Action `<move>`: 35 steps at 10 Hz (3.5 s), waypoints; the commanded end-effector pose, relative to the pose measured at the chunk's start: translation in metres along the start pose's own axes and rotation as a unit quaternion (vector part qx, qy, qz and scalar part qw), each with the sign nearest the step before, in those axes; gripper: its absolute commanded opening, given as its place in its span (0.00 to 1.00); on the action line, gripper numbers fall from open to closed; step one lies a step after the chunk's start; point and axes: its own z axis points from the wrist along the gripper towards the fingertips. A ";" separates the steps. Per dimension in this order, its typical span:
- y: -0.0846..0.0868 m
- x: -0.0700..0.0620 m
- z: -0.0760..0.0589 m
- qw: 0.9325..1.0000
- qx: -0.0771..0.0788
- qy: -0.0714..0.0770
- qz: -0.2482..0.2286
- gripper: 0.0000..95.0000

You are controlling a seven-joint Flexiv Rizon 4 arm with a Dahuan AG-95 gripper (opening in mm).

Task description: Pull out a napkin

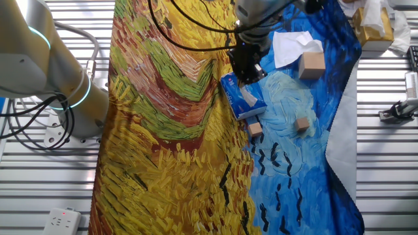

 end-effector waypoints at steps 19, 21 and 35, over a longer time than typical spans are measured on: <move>-0.001 0.000 -0.023 0.972 -0.098 0.035 0.211 0.00; -0.002 0.002 -0.028 0.972 -0.099 0.036 0.212 0.00; 0.003 0.011 -0.065 0.970 -0.101 0.037 0.216 0.00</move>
